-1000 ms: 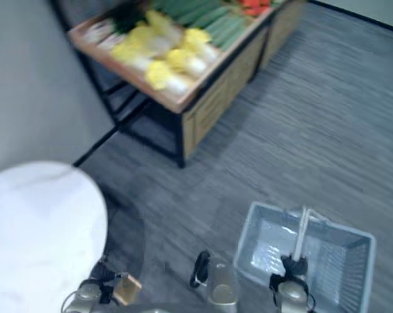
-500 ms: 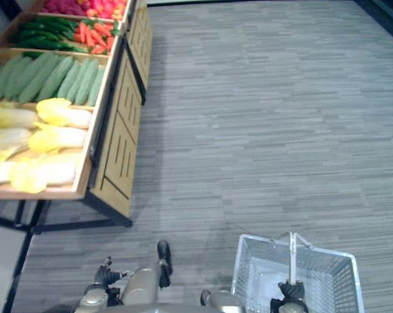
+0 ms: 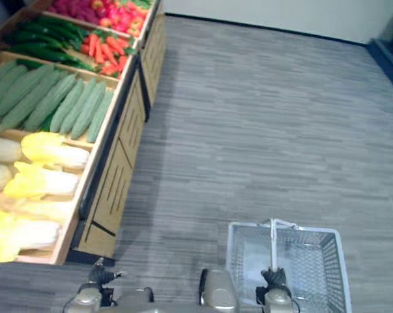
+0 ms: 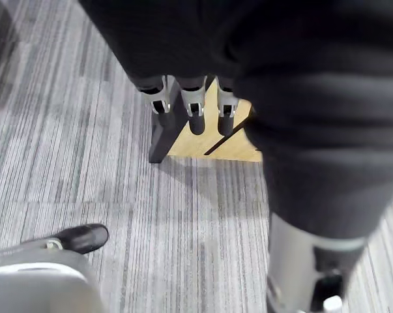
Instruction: Pick vegetable in the basket
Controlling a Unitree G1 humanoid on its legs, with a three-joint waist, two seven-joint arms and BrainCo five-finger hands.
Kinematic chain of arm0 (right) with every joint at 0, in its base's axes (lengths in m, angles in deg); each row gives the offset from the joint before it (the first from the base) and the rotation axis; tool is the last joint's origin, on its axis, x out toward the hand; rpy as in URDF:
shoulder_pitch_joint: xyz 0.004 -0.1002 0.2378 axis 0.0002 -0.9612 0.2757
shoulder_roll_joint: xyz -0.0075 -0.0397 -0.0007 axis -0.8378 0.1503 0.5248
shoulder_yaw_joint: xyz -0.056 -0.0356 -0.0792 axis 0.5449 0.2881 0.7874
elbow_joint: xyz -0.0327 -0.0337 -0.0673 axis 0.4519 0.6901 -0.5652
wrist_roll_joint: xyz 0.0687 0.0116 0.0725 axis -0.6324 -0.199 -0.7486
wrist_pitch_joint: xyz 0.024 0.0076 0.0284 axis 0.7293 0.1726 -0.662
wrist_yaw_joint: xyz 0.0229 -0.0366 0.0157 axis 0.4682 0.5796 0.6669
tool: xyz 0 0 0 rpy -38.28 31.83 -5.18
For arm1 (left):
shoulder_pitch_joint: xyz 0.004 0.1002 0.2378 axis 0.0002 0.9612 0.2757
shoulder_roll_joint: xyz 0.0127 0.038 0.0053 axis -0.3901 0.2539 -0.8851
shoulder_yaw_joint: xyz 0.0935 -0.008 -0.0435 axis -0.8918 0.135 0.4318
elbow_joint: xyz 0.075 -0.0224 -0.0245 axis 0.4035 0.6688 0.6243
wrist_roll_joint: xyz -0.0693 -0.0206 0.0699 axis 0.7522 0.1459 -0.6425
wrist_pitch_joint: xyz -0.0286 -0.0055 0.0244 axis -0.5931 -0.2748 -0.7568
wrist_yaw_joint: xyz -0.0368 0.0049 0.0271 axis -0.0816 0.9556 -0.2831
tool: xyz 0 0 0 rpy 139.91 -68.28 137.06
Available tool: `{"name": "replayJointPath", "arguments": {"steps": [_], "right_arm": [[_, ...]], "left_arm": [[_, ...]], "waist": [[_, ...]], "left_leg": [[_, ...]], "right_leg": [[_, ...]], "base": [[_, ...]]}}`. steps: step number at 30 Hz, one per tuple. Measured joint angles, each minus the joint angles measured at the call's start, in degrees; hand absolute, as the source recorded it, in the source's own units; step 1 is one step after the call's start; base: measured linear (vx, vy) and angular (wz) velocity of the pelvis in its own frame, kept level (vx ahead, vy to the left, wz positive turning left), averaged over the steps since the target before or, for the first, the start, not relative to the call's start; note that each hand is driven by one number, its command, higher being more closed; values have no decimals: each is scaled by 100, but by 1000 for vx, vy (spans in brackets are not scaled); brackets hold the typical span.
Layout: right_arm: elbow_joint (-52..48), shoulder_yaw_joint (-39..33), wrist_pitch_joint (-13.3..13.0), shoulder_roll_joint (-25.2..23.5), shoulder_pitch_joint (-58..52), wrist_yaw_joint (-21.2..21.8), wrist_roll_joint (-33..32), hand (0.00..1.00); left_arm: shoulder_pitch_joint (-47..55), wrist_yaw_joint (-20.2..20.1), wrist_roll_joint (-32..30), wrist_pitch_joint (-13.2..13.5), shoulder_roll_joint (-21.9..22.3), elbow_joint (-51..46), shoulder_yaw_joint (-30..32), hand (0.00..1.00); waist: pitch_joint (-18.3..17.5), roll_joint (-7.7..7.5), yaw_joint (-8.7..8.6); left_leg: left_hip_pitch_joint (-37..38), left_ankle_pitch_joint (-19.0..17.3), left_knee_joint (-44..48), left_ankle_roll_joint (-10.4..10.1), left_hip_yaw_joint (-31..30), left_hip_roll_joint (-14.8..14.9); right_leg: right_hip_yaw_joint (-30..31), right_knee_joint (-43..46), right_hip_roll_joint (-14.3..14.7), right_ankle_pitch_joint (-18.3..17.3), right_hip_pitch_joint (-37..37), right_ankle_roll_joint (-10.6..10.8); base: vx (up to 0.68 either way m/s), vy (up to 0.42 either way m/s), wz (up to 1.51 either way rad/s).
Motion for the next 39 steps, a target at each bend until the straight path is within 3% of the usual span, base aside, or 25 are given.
{"name": "replayJointPath", "arguments": {"steps": [1, 2, 4, 5, 7, 9, 10, 11, 12, 14, 15, 16, 17, 19, 20, 21, 22, 23, 25, 28, 30, 31, 32, 35, 39], "right_arm": [[165, -88, 13, 35, 9, 4, -25, 100], [228, -216, 61, 83, 77, -22, -23, 100], [119, -313, 74, 91, -2, -24, -53, 100], [72, -302, 73, 48, -200, -14, -134, 100], [100, -160, 67, -11, -222, 28, -196, 100], [159, -31, 62, 73, -30, 46, -160, 100], [186, -50, 59, 66, 6, 53, -160, 100], [234, -70, 59, 69, -21, 57, -167, 100], [331, -105, 69, 62, -85, 44, -177, 100], [397, -101, 76, 77, -122, 43, -176, 100], [411, -99, 75, 77, -111, 47, -171, 100], [408, -120, 30, 103, -119, 66, -170, 100], [411, -172, 24, 115, -116, 76, -170, 100], [419, -506, 12, 158, 49, 133, -212, 100], [421, -679, 22, 116, 46, 135, -237, 100], [424, -891, 24, 41, 46, 120, -288, 100], [492, -905, 21, -32, 106, 125, -380, 100], [487, -905, 21, -80, 126, 128, -471, 100], [471, -925, 5, -177, 185, 121, -654, 100], [578, -1191, 25, -185, 240, -33, -803, 100], [598, -1317, 9, -258, 189, -35, -810, 100], [642, -1335, 10, -238, 229, -33, -841, 100], [665, -1349, 6, -202, 267, -27, -912, 100], [649, -1338, 28, -32, 273, 24, -916, 100], [583, -1215, 27, -30, 337, 36, -909, 100]], "left_arm": [[-89, 4, 10, 19, 119, 122, 8, 0], [-107, -10, 39, 25, 228, 146, 25, 0], [-85, -27, 31, 71, 339, 134, 224, 0], [-22, -27, 29, 91, 367, 123, 473, 0], [62, -26, 41, 106, 409, 136, 770, 0], [133, -31, 107, 67, 481, 274, 915, 0], [159, -38, 112, 74, 478, 267, 943, 0], [158, -36, 112, 71, 477, 269, 987, 0], [177, -34, 112, 68, 449, 269, 1018, 0], [216, -41, 105, 54, 429, 271, 986, 0], [244, -43, 101, 40, 413, 271, 951, 0], [286, -43, 98, 36, 399, 269, 892, 0], [317, -40, 91, 30, 391, 268, 867, 0], [310, -56, 42, -69, 307, 292, 746, 0], [296, -64, 23, -70, 262, 292, 676, 0], [272, -119, -17, -97, 165, 296, 602, 0], [260, -125, -19, -152, 78, 296, 555, 0], [258, -124, -18, -195, -4, 298, 554, 0], [284, -119, -12, -234, -185, 293, 566, 0], [195, -121, 2, -220, -183, 264, 619, 0], [111, -122, 20, -204, -327, 269, 766, 0], [8, -118, 27, -215, -282, 338, 841, 0], [-41, -123, 32, -203, -140, 372, 873, 0], [-96, -122, 45, -202, 69, 396, 936, 0], [-90, -87, 111, -170, 55, -13, 1497, 0]], "waist": [[65, 174, 4], [80, 288, 46], [101, 460, 106], [16, 448, 110], [-102, 418, 235], [-144, 495, 325], [-119, 456, 316], [-95, 438, 280], [-67, 390, 176], [-65, 377, 188], [-83, 317, 260], [-114, 279, 356], [-114, 268, 381], [-108, 243, 269], [-105, 226, 223], [-95, 201, 148], [-104, 217, 159], [-80, 236, 159], [-70, 191, 154], [-58, 195, 161], [-69, -44, 82], [0, -25, 62], [-8, 179, 39], [-91, 506, -1], [-194, 654, 42]], "left_leg": [[48, -245, -18, -311, -256, 100], [-16, -313, 38, -375, -307, 194], [-67, -204, 237, -375, -467, 171], [25, -170, 170, -402, -736, 241], [-37, -90, 48, -517, -962, 314], [-442, 94, 192, -637, -1058, 385], [-635, 243, 272, -602, -994, 386], [-748, 331, 361, -542, -802, 406], [-899, 346, 692, -421, 196, 496], [-960, 167, 1028, -226, 2415, 714], [-961, 212, 1019, -196, 2877, 756], [-989, 265, 971, -153, 3263, 693], [-1021, 288, 958, -113, 3276, 617], [-1180, 242, 822, 32, 2607, 192], [-1185, 228, 793, 55, 2407, 108], [-1183, 214, 770, 83, 1990, 45], [-1173, 225, 725, 94, 1734, 110], [-1158, 248, 677, 76, 1632, 160], [-856, 446, 297, -77, 1374, 327], [-651, 563, 54, -268, 1245, 470], [-596, 699, -190, -581, 1177, 454], [-510, 749, -293, -683, 1154, 525], [-411, 909, -517, -790, 1337, 714], [-232, 1160, -723, -864, 1816, 1026], [-29, 1309, -732, -845, 2357, 1074]], "right_leg": [[-33, -71, 50, 435, 123, -18], [-134, 46, 121, 286, 134, 69], [-223, 1095, 178, -201, 54, -38], [133, 1891, 254, -629, 20, -63], [-184, 2048, 163, -1112, 118, -208], [-691, 1750, 92, -1142, 241, -288], [-1052, 1508, -50, -1117, 428, -330], [-1386, 1307, -144, -1099, 653, -360], [-2018, 978, -283, -1074, 1156, -400], [-2862, 606, -379, -1089, 1699, -406], [-3098, 493, -464, -1076, 1804, -362], [-3361, 451, -591, -1032, 1893, -286], [-3468, 456, -661, -1015, 1909, -254], [-3860, 1171, -1026, -939, 1930, -124], [-3877, 1578, -1163, -873, 1863, -44], [-3641, 2544, -1361, -522, 1569, 48], [-2967, 3227, -1199, -636, 1132, 114], [-2697, 3343, -1055, -801, 942, 141], [-2264, 2983, -687, -1137, 603, 97], [-2274, 1784, -746, -1061, 570, 116], [-2217, 566, -1001, 32, 575, 52], [-2182, 605, -900, -90, 603, 117], [-2241, 607, -687, -184, 580, -37], [-2251, 639, -327, -310, 578, -184], [-1950, 366, -125, -218, 659, -196]], "base": [[421, -445, 141], [333, -344, 127], [257, -241, 137], [308, -309, 175], [240, -266, 138], [127, -190, 113], [80, -99, 161], [88, -89, 218], [66, -76, 228], [66, -45, 218], [112, 44, 166], [149, 72, 113], [197, 110, 125], [161, 151, 159], [163, 141, 185], [219, 76, 154], [271, 31, 133], [251, -16, 92], [222, -54, 66], [181, -193, 41], [146, -399, 22], [77, -401, 2], [66, -309, -3], [83, -202, -18], [77, -60, -33]]}}
